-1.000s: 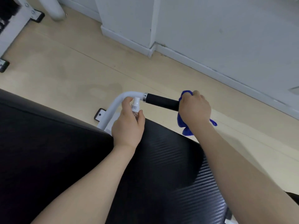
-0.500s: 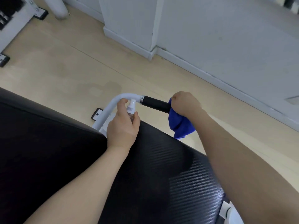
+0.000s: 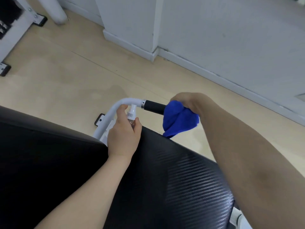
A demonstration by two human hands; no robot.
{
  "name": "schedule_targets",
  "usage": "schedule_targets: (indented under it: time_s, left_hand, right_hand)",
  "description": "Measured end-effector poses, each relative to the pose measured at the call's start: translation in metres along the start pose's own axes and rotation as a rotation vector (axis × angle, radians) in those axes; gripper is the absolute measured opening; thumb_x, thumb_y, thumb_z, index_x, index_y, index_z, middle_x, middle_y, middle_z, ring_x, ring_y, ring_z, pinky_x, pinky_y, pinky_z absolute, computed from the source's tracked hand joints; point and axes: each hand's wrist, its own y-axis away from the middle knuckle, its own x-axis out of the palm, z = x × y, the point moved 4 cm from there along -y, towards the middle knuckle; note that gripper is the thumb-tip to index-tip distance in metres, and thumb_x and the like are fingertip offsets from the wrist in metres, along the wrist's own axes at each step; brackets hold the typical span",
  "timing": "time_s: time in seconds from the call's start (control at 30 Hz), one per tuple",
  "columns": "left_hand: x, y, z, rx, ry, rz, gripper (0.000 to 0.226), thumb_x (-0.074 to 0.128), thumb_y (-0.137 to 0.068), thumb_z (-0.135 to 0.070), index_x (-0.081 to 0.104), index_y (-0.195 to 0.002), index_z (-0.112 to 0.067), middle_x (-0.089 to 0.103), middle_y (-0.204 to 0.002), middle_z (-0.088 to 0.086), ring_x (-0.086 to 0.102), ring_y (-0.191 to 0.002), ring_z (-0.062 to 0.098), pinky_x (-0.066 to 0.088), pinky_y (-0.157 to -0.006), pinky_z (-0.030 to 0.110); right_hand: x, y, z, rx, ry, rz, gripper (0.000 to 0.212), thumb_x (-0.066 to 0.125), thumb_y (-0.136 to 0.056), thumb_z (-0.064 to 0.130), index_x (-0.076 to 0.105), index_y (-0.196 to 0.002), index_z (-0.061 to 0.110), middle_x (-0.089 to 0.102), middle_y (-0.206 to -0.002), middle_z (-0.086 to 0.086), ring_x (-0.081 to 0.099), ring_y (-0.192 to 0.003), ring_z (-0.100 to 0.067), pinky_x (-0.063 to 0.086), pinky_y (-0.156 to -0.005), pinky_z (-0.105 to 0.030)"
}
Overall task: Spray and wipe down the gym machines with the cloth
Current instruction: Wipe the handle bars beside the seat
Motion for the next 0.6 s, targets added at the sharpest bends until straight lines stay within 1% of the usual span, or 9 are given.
schedule_targets:
  time_s: [0.17, 0.23, 0.3, 0.33, 0.4, 0.43, 0.5, 0.53, 0.6]
  left_hand:
    - [-0.002, 0.000, 0.001, -0.003, 0.022, 0.007, 0.041, 0.048, -0.092, -0.023, 0.033, -0.130, -0.016, 0.061, -0.075, 0.006, 0.058, -0.066, 0.029, 0.046, -0.055, 0.037]
    - [-0.002, 0.001, 0.001, 0.023, 0.024, 0.008, 0.042, 0.048, -0.092, -0.024, 0.034, -0.131, -0.015, 0.062, -0.076, 0.007, 0.058, -0.065, 0.028, 0.041, -0.053, 0.033]
    - [-0.001, 0.000, 0.002, 0.024, 0.015, 0.011, 0.043, 0.048, -0.093, -0.025, 0.034, -0.132, -0.015, 0.061, -0.075, 0.004, 0.057, -0.065, 0.027, 0.038, -0.054, 0.031]
    - [-0.002, 0.000, 0.001, 0.018, 0.012, 0.018, 0.043, 0.048, -0.093, -0.025, 0.034, -0.133, -0.016, 0.059, -0.073, 0.002, 0.057, -0.065, 0.026, 0.037, -0.055, 0.030]
    - [-0.003, 0.001, 0.000, 0.012, 0.016, 0.030, 0.043, 0.047, -0.094, -0.026, 0.033, -0.134, -0.018, 0.057, -0.075, -0.001, 0.057, -0.067, 0.027, 0.037, -0.058, 0.030]
    - [-0.003, 0.001, -0.001, 0.017, 0.020, 0.029, 0.044, 0.047, -0.094, -0.026, 0.033, -0.135, -0.018, 0.059, -0.078, 0.000, 0.059, -0.071, 0.029, 0.037, -0.059, 0.030]
    - [-0.005, 0.002, -0.001, 0.032, 0.034, 0.003, 0.044, 0.048, -0.094, -0.025, 0.034, -0.135, -0.018, 0.064, -0.085, 0.005, 0.061, -0.076, 0.031, 0.037, -0.059, 0.031]
    - [-0.006, 0.002, -0.001, 0.042, 0.043, -0.014, 0.044, 0.049, -0.093, -0.024, 0.035, -0.134, -0.017, 0.064, -0.084, 0.006, 0.061, -0.075, 0.032, 0.037, -0.058, 0.031]
    - [-0.005, 0.002, 0.000, 0.050, 0.047, -0.027, 0.044, 0.049, -0.093, -0.022, 0.034, -0.134, -0.017, 0.061, -0.079, 0.004, 0.060, -0.073, 0.032, 0.036, -0.057, 0.031]
  right_hand:
    - [-0.005, 0.012, -0.029, 0.068, 0.040, -0.056, 0.012, 0.054, -0.085, 0.022, 0.056, -0.074, 0.018, 0.055, -0.062, 0.000, 0.047, -0.057, -0.020, 0.041, -0.056, -0.027]
    - [-0.005, 0.017, -0.038, 0.127, -0.043, -0.247, 0.015, 0.049, -0.085, 0.024, 0.052, -0.073, 0.014, 0.052, -0.066, -0.001, 0.045, -0.056, -0.021, 0.037, -0.055, -0.026]
    - [-0.007, 0.029, -0.041, 0.107, -0.137, -0.653, 0.019, 0.044, -0.084, 0.023, 0.051, -0.072, 0.010, 0.049, -0.070, -0.004, 0.045, -0.058, -0.025, 0.031, -0.052, -0.025]
    - [-0.004, 0.037, -0.033, 0.011, -0.074, -0.899, 0.021, 0.043, -0.085, 0.023, 0.054, -0.073, 0.010, 0.048, -0.072, -0.004, 0.045, -0.058, -0.026, 0.029, -0.050, -0.024]
    - [0.020, 0.050, 0.004, -0.404, 0.208, -1.240, 0.021, 0.047, -0.087, 0.022, 0.062, -0.078, 0.011, 0.049, -0.073, -0.006, 0.047, -0.055, -0.026, 0.028, -0.048, -0.022]
    - [0.037, 0.051, 0.026, -0.607, 0.372, -1.286, 0.018, 0.053, -0.083, 0.023, 0.066, -0.080, 0.011, 0.052, -0.072, -0.008, 0.048, -0.051, -0.026, 0.028, -0.046, -0.022]
    - [0.070, 0.038, 0.055, -0.889, 0.699, -1.219, 0.023, 0.073, -0.064, 0.021, 0.069, -0.083, 0.008, 0.056, -0.069, -0.011, 0.051, -0.048, -0.026, 0.030, -0.044, -0.023]
    - [0.078, 0.029, 0.060, -0.959, 0.817, -1.152, 0.029, 0.078, -0.055, 0.014, 0.069, -0.081, 0.006, 0.058, -0.069, -0.012, 0.051, -0.048, -0.025, 0.031, -0.045, -0.023]
    - [0.083, 0.020, 0.052, -1.016, 0.994, -1.079, 0.026, 0.071, -0.057, 0.007, 0.070, -0.082, 0.009, 0.061, -0.072, -0.010, 0.053, -0.051, -0.025, 0.034, -0.046, -0.024]
